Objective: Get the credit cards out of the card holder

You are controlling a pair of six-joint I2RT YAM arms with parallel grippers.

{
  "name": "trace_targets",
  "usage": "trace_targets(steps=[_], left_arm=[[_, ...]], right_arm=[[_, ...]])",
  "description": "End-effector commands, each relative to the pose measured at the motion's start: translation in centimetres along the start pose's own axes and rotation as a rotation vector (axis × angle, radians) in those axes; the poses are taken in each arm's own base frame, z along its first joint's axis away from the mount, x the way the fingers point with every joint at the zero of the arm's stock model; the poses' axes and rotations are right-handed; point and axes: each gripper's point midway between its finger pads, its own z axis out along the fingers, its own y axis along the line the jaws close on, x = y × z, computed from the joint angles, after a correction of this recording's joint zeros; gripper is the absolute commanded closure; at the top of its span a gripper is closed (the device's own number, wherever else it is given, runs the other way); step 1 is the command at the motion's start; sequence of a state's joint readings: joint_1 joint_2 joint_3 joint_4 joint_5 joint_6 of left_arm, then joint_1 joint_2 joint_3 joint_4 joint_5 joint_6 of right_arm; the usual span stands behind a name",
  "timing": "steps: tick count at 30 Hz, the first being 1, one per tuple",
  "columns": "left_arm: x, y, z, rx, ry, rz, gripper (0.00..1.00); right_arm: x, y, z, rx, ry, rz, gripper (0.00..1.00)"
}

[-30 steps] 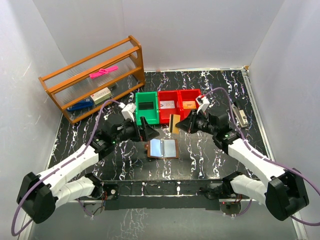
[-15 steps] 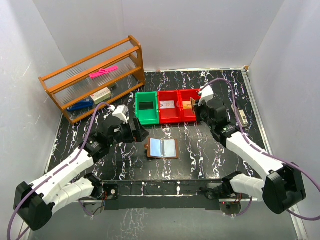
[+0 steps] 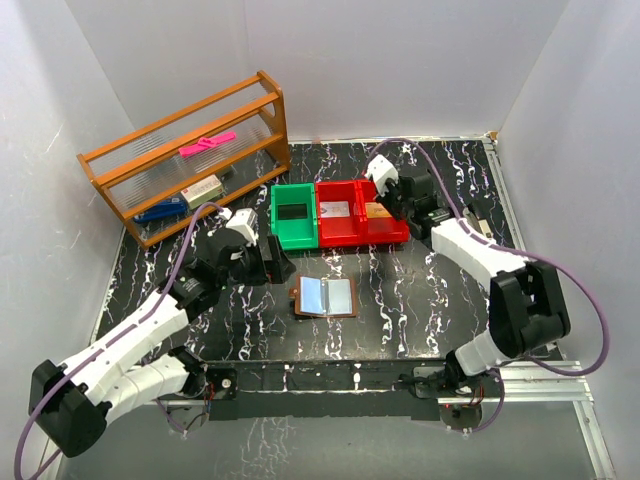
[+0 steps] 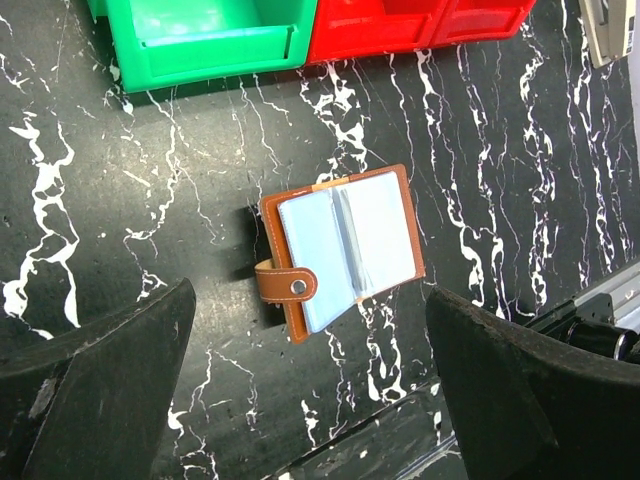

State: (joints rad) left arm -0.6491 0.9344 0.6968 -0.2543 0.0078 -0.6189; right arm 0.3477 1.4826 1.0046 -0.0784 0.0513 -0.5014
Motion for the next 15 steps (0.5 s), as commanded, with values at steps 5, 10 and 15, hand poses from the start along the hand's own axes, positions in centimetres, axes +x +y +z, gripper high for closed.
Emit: trace_targets(steps=[5,10,15], left_arm=[[-0.4,0.0,-1.9,-0.005,-0.003,0.03,0.01],[-0.5,0.4,-2.4,-0.029,-0.003,0.031,0.01],[-0.5,0.6,-2.9,-0.034,-0.007,0.031,0.01]], right_arm=[[-0.9,-0.8,2.1,-0.148,-0.028,-0.237,1.0],[0.6,-0.1,4.3,-0.203,0.026,-0.336,1.0],[2.1,0.2,6.5,-0.232,0.067,-0.408,1.0]])
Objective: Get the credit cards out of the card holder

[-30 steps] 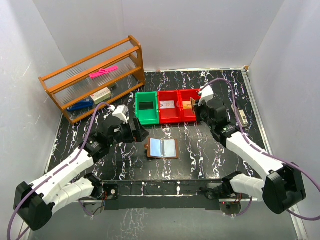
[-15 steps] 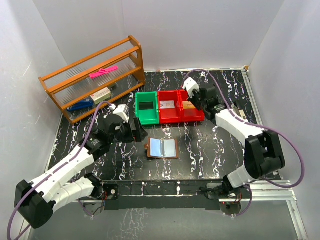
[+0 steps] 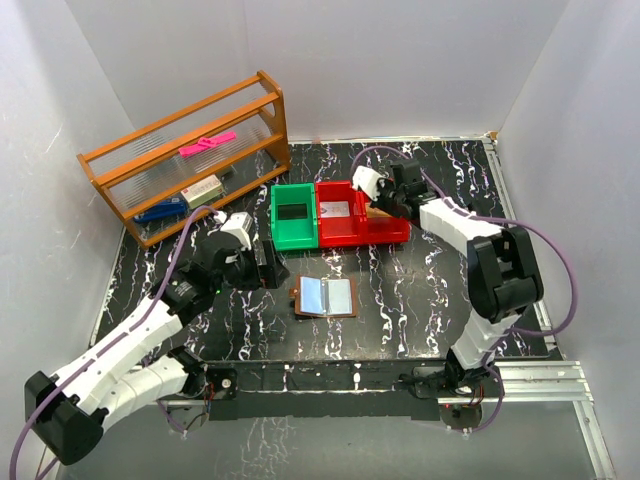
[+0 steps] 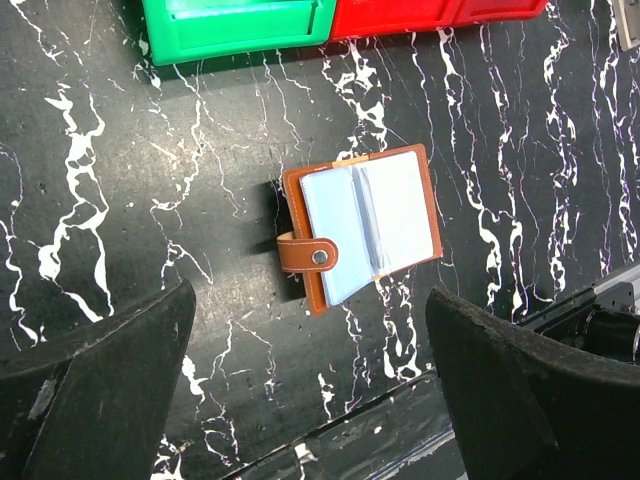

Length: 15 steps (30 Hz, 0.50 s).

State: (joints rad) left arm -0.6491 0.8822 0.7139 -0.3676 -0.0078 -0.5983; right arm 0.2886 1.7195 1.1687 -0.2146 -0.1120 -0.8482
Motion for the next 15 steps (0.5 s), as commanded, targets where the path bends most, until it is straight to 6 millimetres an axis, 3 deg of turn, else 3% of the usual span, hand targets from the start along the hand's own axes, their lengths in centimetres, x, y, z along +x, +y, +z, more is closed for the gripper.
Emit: trace_targets(steps=[1,15], left_arm=[[-1.1,-0.3,-1.4,0.004,-0.033,0.01,0.01],[-1.4,-0.5,-2.1,0.01,-0.034,0.017,0.01]], right_arm=[[-0.8,-1.3,1.5,-0.01,-0.006,-0.111,1.0],[-1.7,-2.0,4.6,0.018,-0.08,-0.214,0.98]])
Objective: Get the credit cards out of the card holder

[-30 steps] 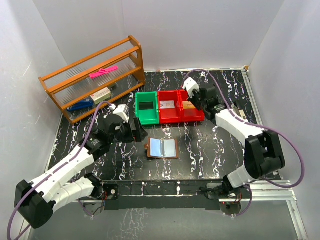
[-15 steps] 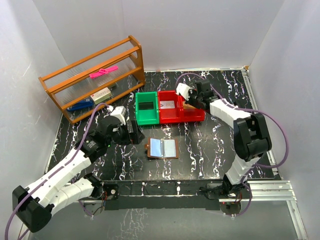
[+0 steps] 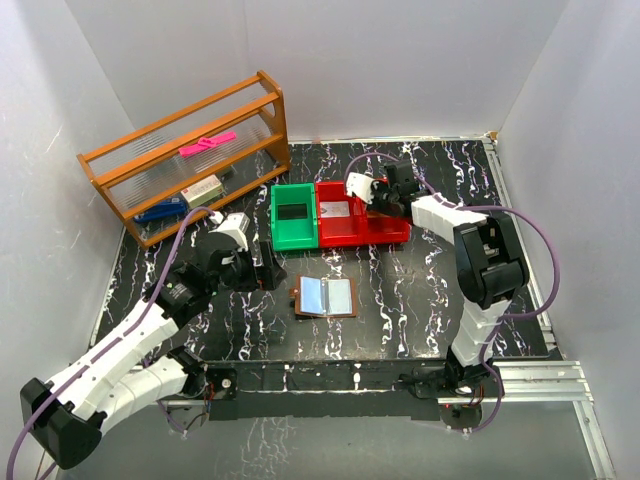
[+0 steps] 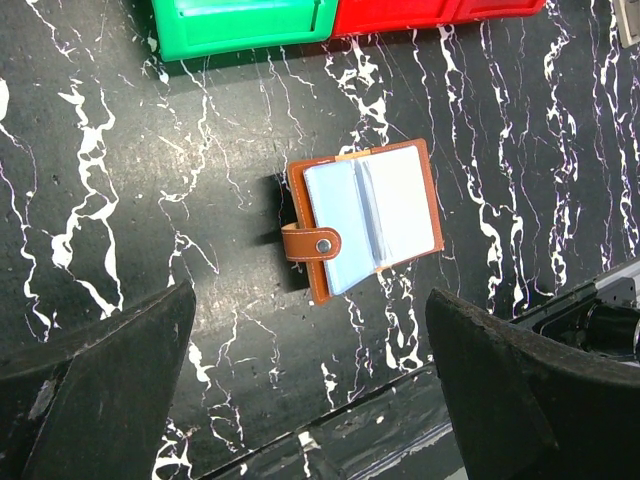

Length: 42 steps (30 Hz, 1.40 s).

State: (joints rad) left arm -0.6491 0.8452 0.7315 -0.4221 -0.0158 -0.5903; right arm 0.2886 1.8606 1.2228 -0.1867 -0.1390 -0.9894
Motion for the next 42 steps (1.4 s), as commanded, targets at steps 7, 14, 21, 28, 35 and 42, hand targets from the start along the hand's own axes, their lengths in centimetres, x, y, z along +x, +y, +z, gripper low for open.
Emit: trace_targets(steps=[7,14,21,28,35,42], left_arm=[[-1.4,-0.7,-1.2,0.017,-0.034,0.007,0.01],[-1.3,-0.5,-1.4,0.008,-0.034,0.006,0.01],[-1.4,-0.7,-1.3,0.013,-0.028,0.009,0.01],[-1.2,-0.6,-1.2,0.012,-0.027,0.006,0.01],[-1.0,-0.5,-0.5,0.007,-0.021,-0.011,0.01],[-0.9,-0.4,0.1,-0.003,-0.007,-0.013,0.01]], right_arm=[[-2.4,-1.9,2.0,0.032,-0.106,-0.111,0.92],[-2.2,-1.1,1.4,0.0,-0.102,-0.119,0.71],[-3.1,-2.2,-0.1,0.025,-0.106,-0.063,0.64],[-7.2,-6.8,-3.8,0.186,-0.241,0.59,0.6],[-5.2,-2.9,-4.6,0.122,-0.039,1.141,0.65],[-4.0,-0.4,-4.0,0.125,0.014,1.348,0.76]])
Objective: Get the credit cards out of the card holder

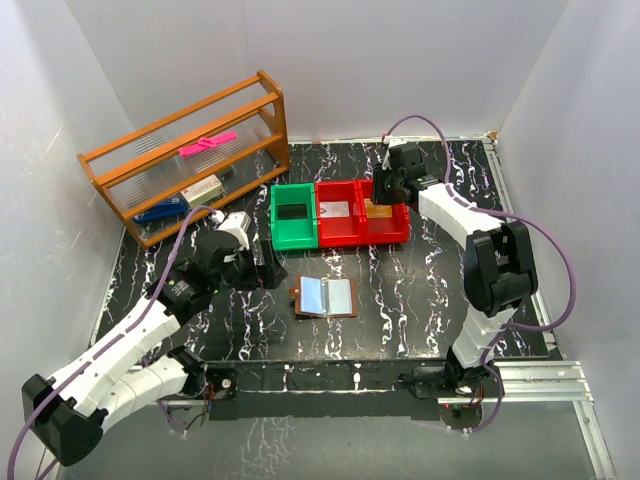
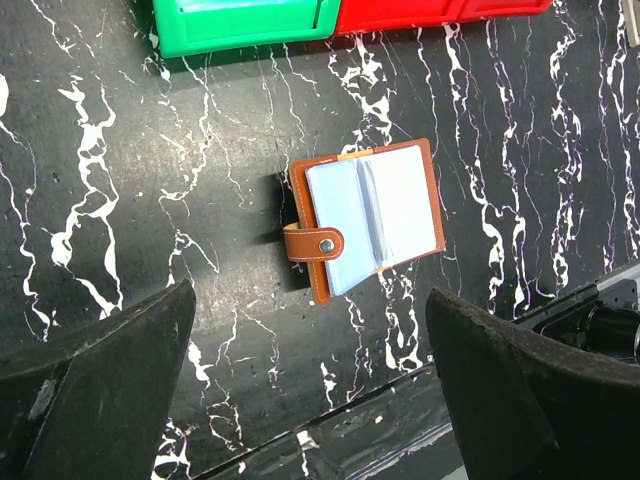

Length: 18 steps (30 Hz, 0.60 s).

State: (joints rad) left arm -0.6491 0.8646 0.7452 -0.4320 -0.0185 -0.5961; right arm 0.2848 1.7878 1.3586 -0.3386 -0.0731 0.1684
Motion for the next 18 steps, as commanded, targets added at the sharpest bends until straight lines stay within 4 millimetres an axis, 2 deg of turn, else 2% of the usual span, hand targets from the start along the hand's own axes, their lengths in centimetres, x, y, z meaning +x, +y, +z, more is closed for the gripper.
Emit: trace_targets(steps=[1,6,11,18], left_arm=[[-0.9,-0.5,0.0,0.008,-0.018,-0.007,0.01],[-1.1,-0.5,-0.2,0.0,-0.018,-0.007,0.01],[-0.8,-0.7,-0.5,0.021,-0.019,-0.025,0.01],[-0.8,0.2,-0.9,-0.016,-0.032,-0.014,0.01]], right_arm=[[1.2,-0.6,0.4,0.065,0.042,0.202,0.78],[3.2,-1.2,2.3,0.102,0.119,0.21,0.82],[3.7,-2.6,3.8,0.167,0.135,0.17,0.82],[3.9,-2.8,5.7,0.197,0.151,0.119,0.82]])
